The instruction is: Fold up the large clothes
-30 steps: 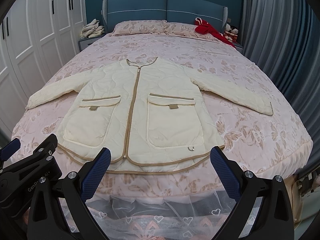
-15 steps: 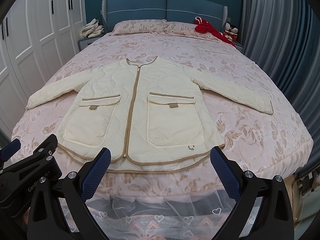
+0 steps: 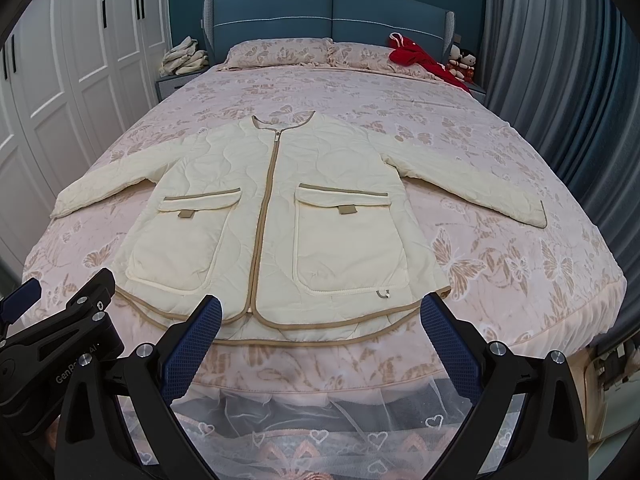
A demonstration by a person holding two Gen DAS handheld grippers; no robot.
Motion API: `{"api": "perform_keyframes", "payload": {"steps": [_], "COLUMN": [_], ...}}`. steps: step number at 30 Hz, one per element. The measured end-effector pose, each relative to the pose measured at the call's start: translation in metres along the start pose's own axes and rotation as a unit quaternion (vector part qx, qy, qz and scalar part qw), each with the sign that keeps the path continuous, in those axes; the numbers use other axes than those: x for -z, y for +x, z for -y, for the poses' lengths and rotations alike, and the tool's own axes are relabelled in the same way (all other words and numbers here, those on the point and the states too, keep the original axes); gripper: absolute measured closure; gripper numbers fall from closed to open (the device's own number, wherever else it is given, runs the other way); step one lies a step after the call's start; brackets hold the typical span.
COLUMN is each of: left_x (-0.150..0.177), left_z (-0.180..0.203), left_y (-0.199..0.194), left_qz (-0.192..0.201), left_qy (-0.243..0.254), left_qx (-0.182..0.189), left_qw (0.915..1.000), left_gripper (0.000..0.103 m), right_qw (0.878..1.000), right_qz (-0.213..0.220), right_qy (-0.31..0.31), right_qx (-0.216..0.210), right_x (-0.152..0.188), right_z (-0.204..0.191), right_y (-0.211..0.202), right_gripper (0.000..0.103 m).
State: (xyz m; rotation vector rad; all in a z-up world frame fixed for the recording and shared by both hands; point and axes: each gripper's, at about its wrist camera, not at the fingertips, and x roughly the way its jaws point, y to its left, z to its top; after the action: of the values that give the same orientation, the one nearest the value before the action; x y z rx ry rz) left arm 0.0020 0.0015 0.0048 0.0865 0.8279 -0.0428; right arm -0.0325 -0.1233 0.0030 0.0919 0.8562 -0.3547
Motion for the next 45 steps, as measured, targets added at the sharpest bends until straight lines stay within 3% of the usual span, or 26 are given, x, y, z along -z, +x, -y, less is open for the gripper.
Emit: {"api": "perform_keyframes", "payload": {"steps": [18, 22, 25, 28, 32, 39, 45], "left_x": [0.011, 0.005, -0.002, -0.011, -0.022, -0.042, -0.056], "left_z": [-0.006, -0.003, -0.005, -0.011, -0.017, -0.013, 0.005], "left_y": [0.016, 0.032, 0.043, 0.060, 0.086, 0.136, 0.182], "left_qz": [-0.013, -0.032, -0.035, -0.041, -0.059, -0.083, -0.122], "left_qy": [0.004, -0.005, -0.012, -0.024, -0.046, -0.082, -0.047], "left_qx": [-0.006, 0.018, 0.017, 0.013, 0.016, -0.010, -0.025], "left_qw": [0.9999, 0.9993, 0.9992, 0.9988, 0.9971, 0.9931, 0.9911], "left_gripper": [0.010, 0.009, 0.008, 0.007, 0.007, 0.007, 0.007], "right_qw": [1.000, 0.997, 0.994, 0.993, 0.982, 0.935, 0.895], "right_qz": [-0.020, -0.039, -0.049, -0.047, -0.052, -0.024, -0.011], "right_qy": [0.000, 0.016, 0.041, 0.077, 0.172, 0.354, 0.441], "right_qx": [-0.011, -0.060, -0.088, -0.073, -0.052, 0.020, 0.073], "right_x": [0.004, 0.000, -0.005, -0.016, -0.040, -0.056, -0.058], "right_z": [-0.002, 0.005, 0.025, 0.065, 0.157, 0.337, 0.447], "right_y": [0.022, 0.041, 0.059, 0.084, 0.131, 0.208, 0.268], "right_gripper": [0.005, 0.005, 0.005, 0.005, 0.005, 0.005, 0.005]}}
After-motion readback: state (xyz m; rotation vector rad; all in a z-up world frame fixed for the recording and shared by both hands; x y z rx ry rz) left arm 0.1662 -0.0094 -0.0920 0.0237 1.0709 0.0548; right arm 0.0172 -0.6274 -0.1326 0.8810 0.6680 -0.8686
